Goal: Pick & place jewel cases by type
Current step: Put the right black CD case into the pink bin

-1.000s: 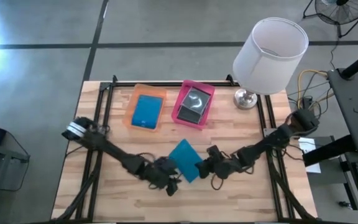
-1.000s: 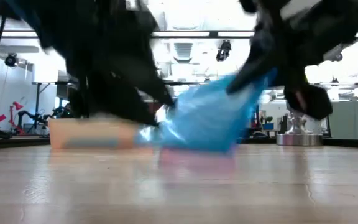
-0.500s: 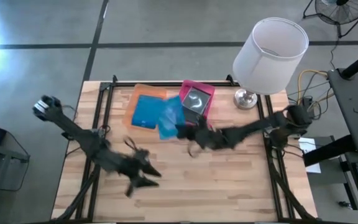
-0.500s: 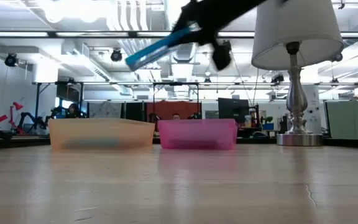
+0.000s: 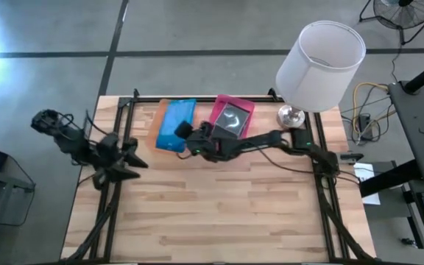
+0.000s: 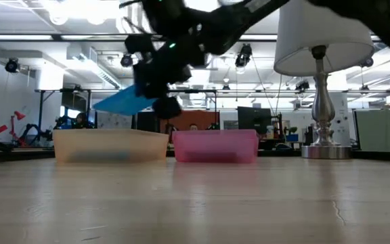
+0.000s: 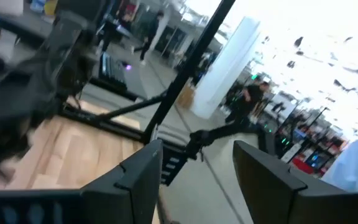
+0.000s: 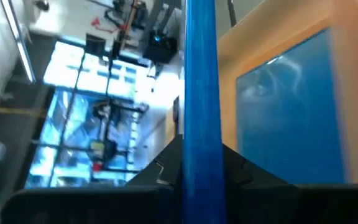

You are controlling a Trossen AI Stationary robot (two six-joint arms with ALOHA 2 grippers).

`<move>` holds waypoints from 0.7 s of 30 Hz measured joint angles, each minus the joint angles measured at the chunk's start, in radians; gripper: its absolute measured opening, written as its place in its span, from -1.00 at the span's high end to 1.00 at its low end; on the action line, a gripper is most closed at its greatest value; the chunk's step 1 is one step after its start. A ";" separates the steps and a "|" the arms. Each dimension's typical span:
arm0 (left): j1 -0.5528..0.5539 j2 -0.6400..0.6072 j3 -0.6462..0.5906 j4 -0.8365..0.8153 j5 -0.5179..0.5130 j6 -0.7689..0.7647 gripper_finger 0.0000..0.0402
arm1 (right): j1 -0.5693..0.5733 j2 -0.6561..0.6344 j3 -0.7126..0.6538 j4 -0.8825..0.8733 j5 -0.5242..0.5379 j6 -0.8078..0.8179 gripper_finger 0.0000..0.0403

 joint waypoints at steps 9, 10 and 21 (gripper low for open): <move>0.000 -0.234 -0.136 -0.016 0.067 0.019 0.10 | -0.062 0.296 0.392 -0.044 -0.285 0.044 0.18; 0.000 -0.257 -0.150 -0.029 0.068 0.013 0.10 | -0.056 0.299 0.414 -0.081 -0.264 0.035 0.10; 0.000 -0.374 -0.252 -0.056 0.060 -0.048 0.10 | 0.032 0.078 0.584 -1.083 -0.209 -0.341 -0.22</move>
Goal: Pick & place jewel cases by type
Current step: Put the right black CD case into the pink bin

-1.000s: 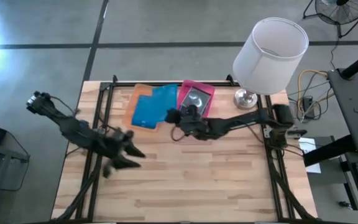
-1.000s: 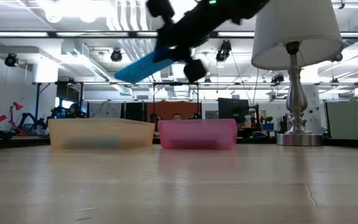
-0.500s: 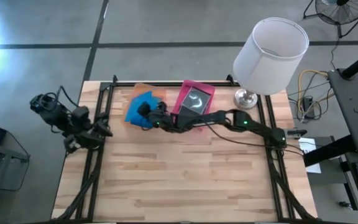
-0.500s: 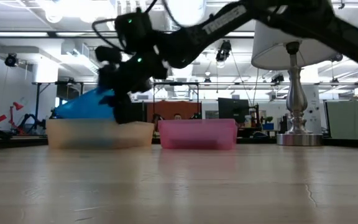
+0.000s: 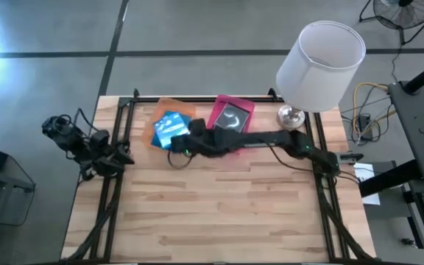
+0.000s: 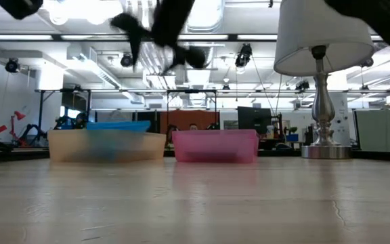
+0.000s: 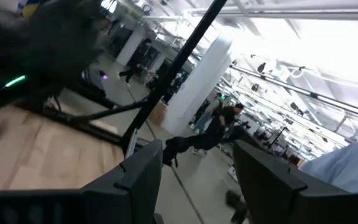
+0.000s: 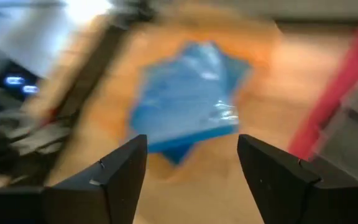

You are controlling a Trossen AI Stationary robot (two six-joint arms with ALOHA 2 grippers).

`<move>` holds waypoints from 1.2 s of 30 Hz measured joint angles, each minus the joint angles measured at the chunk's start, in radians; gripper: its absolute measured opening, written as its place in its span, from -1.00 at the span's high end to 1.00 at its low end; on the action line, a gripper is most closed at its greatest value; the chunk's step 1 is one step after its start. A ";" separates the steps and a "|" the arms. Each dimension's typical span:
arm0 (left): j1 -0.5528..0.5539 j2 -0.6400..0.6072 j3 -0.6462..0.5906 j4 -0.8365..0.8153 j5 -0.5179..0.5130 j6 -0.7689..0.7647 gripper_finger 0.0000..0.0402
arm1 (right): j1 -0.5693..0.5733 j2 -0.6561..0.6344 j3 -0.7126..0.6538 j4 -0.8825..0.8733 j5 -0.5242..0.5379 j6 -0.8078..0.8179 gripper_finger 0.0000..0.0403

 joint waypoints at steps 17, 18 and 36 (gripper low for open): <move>0.000 0.006 -0.103 -0.125 -0.353 -0.328 0.10 | -0.091 -0.066 -0.066 -0.171 -0.230 -0.322 -0.07; 0.000 0.006 -0.105 -0.157 -0.373 -0.373 0.10 | -0.132 -0.056 -0.074 -0.110 -0.270 -0.350 -0.07; 0.000 0.028 -0.103 -0.217 -0.532 -0.588 0.10 | -0.333 0.096 -0.066 0.159 -0.617 -0.513 0.03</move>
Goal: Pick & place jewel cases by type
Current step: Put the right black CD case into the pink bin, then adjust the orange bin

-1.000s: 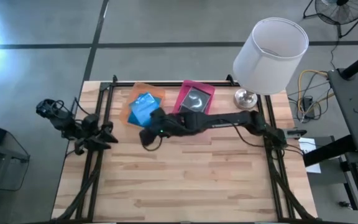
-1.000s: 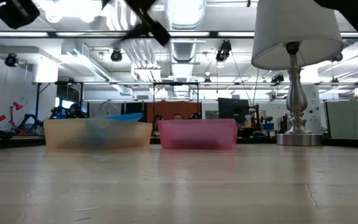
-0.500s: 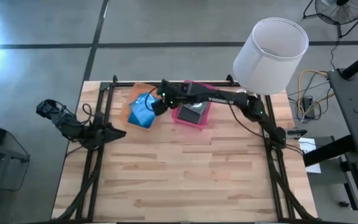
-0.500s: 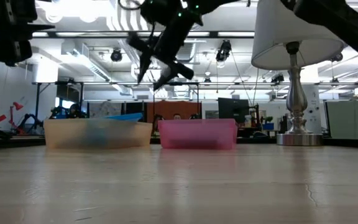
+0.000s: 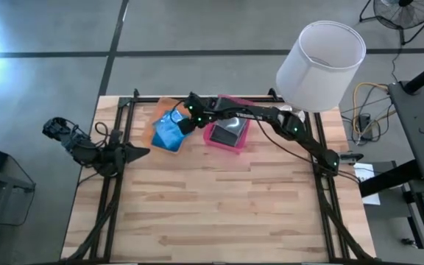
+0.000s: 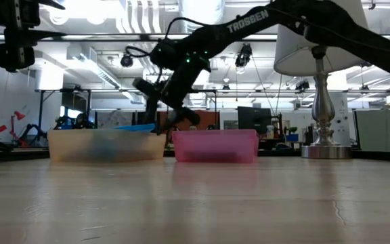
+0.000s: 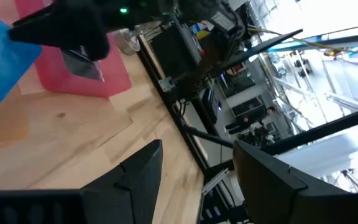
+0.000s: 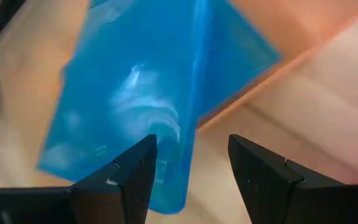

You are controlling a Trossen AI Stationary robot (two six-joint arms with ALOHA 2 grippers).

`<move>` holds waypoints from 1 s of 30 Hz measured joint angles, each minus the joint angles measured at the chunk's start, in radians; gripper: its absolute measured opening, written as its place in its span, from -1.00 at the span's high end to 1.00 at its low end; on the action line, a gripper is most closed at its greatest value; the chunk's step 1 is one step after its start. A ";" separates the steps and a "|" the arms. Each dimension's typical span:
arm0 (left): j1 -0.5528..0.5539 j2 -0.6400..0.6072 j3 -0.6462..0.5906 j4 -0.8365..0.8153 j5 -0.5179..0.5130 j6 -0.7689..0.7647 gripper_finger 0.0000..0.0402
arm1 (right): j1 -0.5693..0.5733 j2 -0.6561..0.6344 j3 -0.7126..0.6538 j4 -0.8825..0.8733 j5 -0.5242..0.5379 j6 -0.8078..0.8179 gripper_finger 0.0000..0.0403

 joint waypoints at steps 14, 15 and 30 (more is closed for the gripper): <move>0.000 0.000 -0.001 -0.028 0.001 -0.020 0.10 | 0.027 -0.043 0.090 0.158 -0.275 0.046 0.05; 0.000 0.000 -0.001 -0.028 0.001 -0.020 0.10 | 0.026 -0.037 0.103 0.085 -0.214 0.016 0.05; 0.000 0.046 -0.002 -0.447 0.116 -0.239 0.11 | 0.196 -0.086 0.120 -0.150 0.127 -0.054 0.05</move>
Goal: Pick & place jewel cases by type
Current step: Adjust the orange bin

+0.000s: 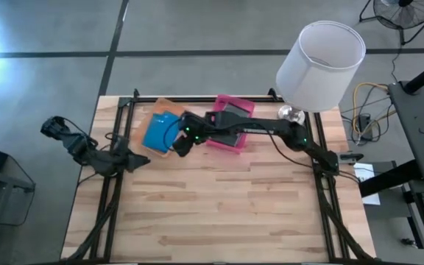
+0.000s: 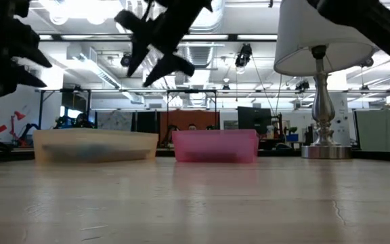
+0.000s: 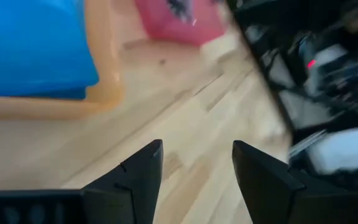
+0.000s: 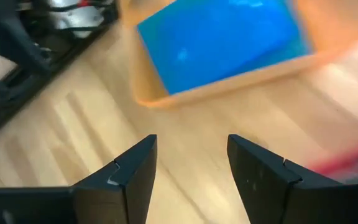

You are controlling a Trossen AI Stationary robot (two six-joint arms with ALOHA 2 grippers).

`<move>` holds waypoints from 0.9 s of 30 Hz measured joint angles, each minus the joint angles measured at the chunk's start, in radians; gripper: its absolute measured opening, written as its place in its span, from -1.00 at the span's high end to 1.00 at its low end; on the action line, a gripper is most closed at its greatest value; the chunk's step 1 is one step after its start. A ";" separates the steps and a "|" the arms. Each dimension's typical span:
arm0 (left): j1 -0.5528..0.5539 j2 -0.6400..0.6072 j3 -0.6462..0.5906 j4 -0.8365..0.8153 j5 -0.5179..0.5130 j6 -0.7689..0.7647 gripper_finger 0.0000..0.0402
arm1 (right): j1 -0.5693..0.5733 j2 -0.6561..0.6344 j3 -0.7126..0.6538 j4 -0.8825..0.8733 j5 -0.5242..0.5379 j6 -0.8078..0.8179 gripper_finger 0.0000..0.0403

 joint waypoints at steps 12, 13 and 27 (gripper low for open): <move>0.096 0.393 0.029 0.033 0.047 0.240 0.19 | 0.139 -0.102 0.001 -0.242 0.307 0.141 0.05; 0.126 0.414 0.041 0.047 0.072 0.279 0.19 | 0.146 -0.108 0.001 -0.268 0.312 0.155 0.05; 0.910 0.628 0.214 0.158 0.635 0.841 0.19 | 0.343 -0.190 -0.042 -0.607 0.468 0.530 0.15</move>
